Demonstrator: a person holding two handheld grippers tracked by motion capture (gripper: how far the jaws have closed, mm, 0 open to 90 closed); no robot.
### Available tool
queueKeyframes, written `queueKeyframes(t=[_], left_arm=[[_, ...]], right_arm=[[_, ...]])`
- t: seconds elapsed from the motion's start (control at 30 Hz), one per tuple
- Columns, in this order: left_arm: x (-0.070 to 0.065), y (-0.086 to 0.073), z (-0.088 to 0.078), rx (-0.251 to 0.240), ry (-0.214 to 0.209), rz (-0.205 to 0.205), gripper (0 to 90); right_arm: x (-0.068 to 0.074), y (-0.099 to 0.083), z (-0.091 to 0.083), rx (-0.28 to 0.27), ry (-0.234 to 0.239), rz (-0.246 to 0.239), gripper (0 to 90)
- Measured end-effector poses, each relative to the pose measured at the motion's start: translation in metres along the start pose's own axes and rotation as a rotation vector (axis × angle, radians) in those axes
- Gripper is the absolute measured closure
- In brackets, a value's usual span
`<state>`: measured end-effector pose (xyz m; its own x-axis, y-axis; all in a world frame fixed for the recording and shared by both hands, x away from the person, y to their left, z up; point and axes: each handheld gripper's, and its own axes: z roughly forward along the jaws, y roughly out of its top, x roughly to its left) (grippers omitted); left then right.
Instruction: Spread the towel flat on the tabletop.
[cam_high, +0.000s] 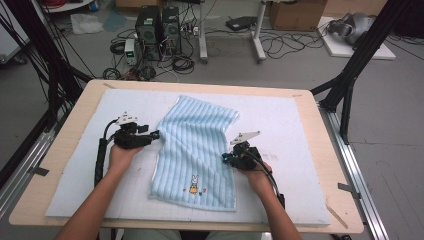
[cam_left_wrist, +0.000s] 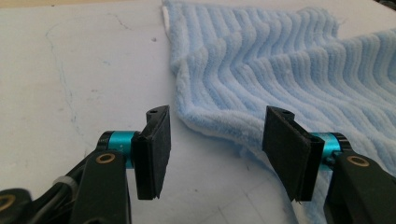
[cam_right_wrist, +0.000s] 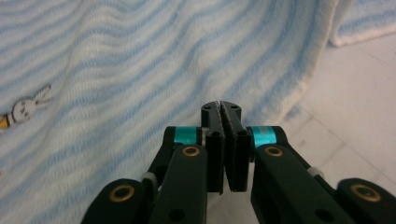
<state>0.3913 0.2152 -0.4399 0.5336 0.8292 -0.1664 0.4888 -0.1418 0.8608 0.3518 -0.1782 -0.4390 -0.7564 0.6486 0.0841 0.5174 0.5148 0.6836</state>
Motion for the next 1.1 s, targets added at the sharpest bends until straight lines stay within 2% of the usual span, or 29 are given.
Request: queueKeyframes(t=[0.07, 0.13, 0.23, 0.33, 0.37, 0.43, 0.5, 0.53, 0.57, 0.63, 0.67, 0.73, 0.8, 0.83, 0.93, 1.03, 1.1], left_arm=[[0.000, -0.003, -0.002, 0.001, -0.008, -0.002, 42.2], [-0.001, -0.004, -0.004, -0.001, -0.021, 0.000, 42.1], [-0.004, -0.006, -0.005, -0.001, -0.033, 0.012, 42.3], [-0.006, -0.010, -0.004, 0.001, -0.043, 0.020, 42.7], [-0.007, -0.011, -0.004, 0.010, -0.046, 0.023, 42.9], [-0.007, -0.013, -0.004, 0.013, -0.049, 0.024, 43.2], [-0.008, -0.014, -0.005, 0.013, -0.054, 0.025, 43.7], [-0.008, -0.015, -0.005, 0.013, -0.057, 0.024, 44.2], [-0.008, -0.015, -0.005, 0.011, -0.059, 0.022, 44.4], [-0.008, -0.015, -0.006, 0.010, -0.063, 0.024, 45.0], [-0.008, -0.015, -0.006, 0.010, -0.064, 0.025, 45.1], [-0.008, -0.015, -0.006, 0.009, -0.067, 0.019, 45.1], [-0.008, -0.015, -0.007, 0.009, -0.065, 0.020, 45.1], [-0.008, -0.015, -0.007, 0.007, -0.070, 0.017, 45.3], [-0.009, -0.015, -0.007, 0.010, -0.075, 0.022, 45.5], [-0.010, -0.015, -0.006, 0.009, -0.081, 0.024, 45.6], [-0.011, -0.015, -0.006, 0.013, -0.082, 0.028, 45.6]], right_arm=[[0.001, -0.001, -0.005, 0.037, -0.024, -0.021, 89.2], [0.001, -0.003, -0.010, 0.057, -0.034, -0.012, 89.0], [-0.003, -0.007, -0.015, 0.003, -0.020, 0.007, 77.3], [-0.003, -0.005, -0.016, -0.110, 0.019, 0.041, 65.6], [0.000, -0.002, -0.015, -0.130, 0.040, 0.029, 62.4], [0.010, 0.001, -0.010, -0.134, 0.068, -0.003, 57.3], [0.017, 0.003, 0.000, -0.105, 0.097, -0.009, 52.7], [0.019, 0.003, 0.004, -0.081, 0.108, -0.004, 53.4], [0.021, 0.002, 0.009, -0.049, 0.097, -0.024, 57.1], [0.026, 0.002, 0.010, -0.032, 0.039, -0.087, 69.7], [0.025, 0.002, 0.009, -0.023, 0.033, -0.091, 77.5], [0.022, 0.001, 0.006, -0.013, 0.062, -0.069, 86.0], [0.023, 0.000, 0.003, 0.011, 0.067, -0.078, 87.0], [0.023, 0.000, 0.000, 0.027, 0.071, -0.103, 87.2], [0.023, -0.001, -0.006, 0.078, 0.113, -0.128, 86.2], [0.021, -0.003, -0.008, 0.033, 0.136, -0.108, 69.2], [0.017, 0.000, -0.013, -0.054, 0.117, -0.068, 58.9]])
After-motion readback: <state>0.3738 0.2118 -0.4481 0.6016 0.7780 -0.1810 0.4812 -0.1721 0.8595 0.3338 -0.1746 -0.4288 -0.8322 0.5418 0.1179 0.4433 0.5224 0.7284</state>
